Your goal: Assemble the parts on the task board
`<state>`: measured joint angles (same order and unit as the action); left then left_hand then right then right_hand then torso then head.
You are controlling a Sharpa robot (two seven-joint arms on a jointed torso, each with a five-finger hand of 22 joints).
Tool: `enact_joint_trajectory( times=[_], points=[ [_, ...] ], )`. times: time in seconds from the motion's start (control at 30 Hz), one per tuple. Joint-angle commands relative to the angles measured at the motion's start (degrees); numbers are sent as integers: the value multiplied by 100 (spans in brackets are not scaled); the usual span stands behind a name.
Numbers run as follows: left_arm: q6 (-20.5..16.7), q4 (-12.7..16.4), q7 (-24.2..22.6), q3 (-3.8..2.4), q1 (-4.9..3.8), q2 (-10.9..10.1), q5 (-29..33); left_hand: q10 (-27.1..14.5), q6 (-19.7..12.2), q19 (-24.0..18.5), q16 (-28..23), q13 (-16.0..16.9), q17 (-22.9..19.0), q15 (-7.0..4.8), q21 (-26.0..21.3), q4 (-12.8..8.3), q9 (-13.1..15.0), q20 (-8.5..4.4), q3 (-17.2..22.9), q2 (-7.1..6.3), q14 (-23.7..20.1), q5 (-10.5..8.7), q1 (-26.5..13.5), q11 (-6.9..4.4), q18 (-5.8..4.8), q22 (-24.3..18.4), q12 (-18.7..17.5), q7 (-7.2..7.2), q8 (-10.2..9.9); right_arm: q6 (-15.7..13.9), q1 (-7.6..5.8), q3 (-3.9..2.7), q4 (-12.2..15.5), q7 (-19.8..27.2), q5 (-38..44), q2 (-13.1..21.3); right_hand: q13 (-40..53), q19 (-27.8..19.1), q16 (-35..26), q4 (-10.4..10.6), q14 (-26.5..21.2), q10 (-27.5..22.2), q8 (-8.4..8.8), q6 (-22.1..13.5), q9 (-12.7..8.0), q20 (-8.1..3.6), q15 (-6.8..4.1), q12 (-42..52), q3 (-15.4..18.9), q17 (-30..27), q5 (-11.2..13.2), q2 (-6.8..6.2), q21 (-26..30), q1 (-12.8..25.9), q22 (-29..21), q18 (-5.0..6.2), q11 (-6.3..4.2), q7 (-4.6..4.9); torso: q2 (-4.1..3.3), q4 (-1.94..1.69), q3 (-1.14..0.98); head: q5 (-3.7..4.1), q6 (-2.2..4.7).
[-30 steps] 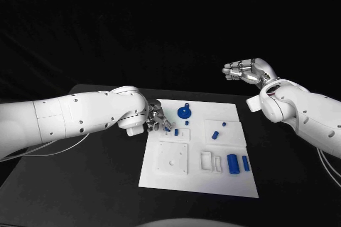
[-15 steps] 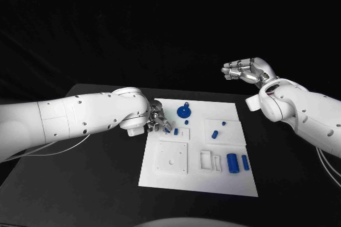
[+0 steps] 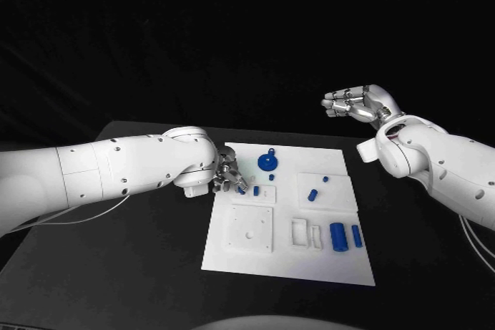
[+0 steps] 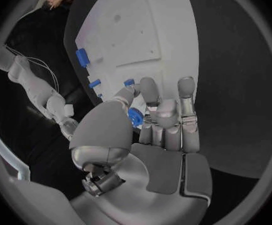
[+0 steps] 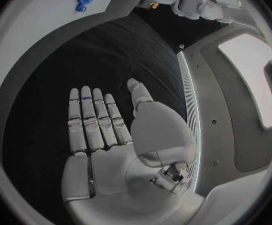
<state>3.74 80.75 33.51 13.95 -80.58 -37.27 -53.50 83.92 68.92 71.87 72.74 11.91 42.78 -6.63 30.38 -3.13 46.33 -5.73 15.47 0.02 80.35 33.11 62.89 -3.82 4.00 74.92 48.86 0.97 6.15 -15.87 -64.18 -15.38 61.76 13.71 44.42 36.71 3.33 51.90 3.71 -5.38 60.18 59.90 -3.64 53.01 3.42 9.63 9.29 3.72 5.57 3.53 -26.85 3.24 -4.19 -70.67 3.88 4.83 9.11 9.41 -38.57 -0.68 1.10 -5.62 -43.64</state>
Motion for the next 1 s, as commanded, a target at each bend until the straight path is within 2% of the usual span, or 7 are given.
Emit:
enact_joint_trajectory(
  times=[0.03,0.9,1.0],
  points=[
    [171,-16,25,-2,7,19,-117,275,180,4,-21,-4,-5,-9,23,-713,7,47,738,32,14,7,31,-110,68,109,7,-170,22,77,5,-3,4,37,34,-4,-1,-41,-17,1,-45,-46,32,-28,-9,12,5,-29,-30,-8,-12,-3,-10,10,-9,81,3,7,-2,5,-2,-6,-5],
    [342,-16,75,-2,42,22,-247,277,175,-13,-34,-53,-25,1,25,-724,4,91,733,31,0,-7,36,-103,105,109,10,-165,22,78,18,-3,6,37,60,-11,-1,-57,-18,14,-65,-58,31,-48,-10,17,8,-28,-28,-9,-23,-10,-8,14,-9,80,6,10,-3,4,0,12,-33],
    [404,-10,68,-2,42,34,-247,281,206,-12,-1,-120,21,5,23,-646,42,122,705,46,12,-25,-50,-106,117,107,23,-192,62,79,19,-3,6,38,61,-14,-1,-57,-18,14,-65,-58,31,-48,-10,17,8,-28,-28,-9,-23,-10,-8,14,-9,80,6,10,-3,3,-1,15,-29]
  ],
)
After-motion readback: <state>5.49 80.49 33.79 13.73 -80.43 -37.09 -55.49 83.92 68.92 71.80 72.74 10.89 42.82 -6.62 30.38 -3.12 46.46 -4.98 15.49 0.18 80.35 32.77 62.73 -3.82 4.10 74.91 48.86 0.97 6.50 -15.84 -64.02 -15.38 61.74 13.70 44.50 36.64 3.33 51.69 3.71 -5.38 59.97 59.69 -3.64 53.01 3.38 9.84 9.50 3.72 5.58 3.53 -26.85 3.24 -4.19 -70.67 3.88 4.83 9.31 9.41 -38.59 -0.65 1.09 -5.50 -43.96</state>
